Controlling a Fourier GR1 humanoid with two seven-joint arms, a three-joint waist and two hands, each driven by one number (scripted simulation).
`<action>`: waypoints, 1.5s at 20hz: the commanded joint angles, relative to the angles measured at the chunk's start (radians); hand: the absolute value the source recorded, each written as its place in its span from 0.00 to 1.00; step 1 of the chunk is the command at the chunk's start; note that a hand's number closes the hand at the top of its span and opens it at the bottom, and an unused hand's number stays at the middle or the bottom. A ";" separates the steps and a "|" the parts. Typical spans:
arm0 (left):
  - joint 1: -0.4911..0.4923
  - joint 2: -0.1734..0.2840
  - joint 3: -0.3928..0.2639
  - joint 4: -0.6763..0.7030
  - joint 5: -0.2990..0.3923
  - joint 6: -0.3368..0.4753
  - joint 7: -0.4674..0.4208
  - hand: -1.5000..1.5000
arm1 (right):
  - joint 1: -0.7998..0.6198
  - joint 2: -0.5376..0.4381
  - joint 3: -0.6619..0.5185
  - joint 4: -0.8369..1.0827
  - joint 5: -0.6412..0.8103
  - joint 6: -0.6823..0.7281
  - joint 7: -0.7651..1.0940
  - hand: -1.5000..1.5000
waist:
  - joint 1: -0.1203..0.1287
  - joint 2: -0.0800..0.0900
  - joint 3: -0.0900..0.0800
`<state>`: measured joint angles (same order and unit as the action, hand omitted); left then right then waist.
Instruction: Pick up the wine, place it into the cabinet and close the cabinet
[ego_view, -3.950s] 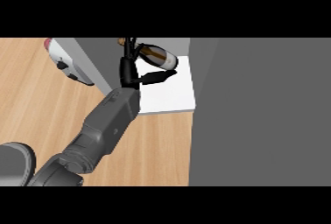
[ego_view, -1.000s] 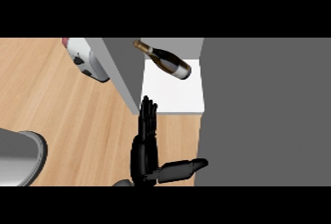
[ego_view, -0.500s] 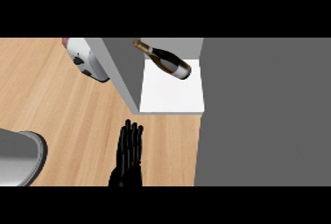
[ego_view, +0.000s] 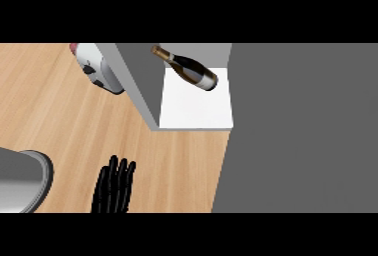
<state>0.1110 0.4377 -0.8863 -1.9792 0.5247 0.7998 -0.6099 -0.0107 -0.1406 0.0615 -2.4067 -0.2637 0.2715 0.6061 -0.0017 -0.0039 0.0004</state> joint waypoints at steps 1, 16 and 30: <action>0.054 0.088 0.041 -0.083 0.011 -0.049 0.013 0.00 | 0.008 0.000 0.009 -0.109 -0.116 0.003 0.054 1.00 | 0.003 0.001 -0.001; 0.216 0.251 0.326 -0.185 0.171 -0.206 -0.037 0.00 | 0.181 0.030 0.363 -0.203 -0.109 0.091 0.118 1.00 | 0.000 -0.004 -0.001; 0.339 0.364 0.632 -0.125 0.364 -0.471 -0.046 0.00 | 0.040 0.140 0.880 -0.122 0.248 -0.266 0.152 1.00 | -0.006 -0.008 -0.003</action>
<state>0.4570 0.7895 -0.3200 -2.1315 0.8453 0.3802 -0.6702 0.0600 -0.0046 0.7496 -2.4174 -0.1453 0.1148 0.7375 -0.0019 -0.0121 -0.0027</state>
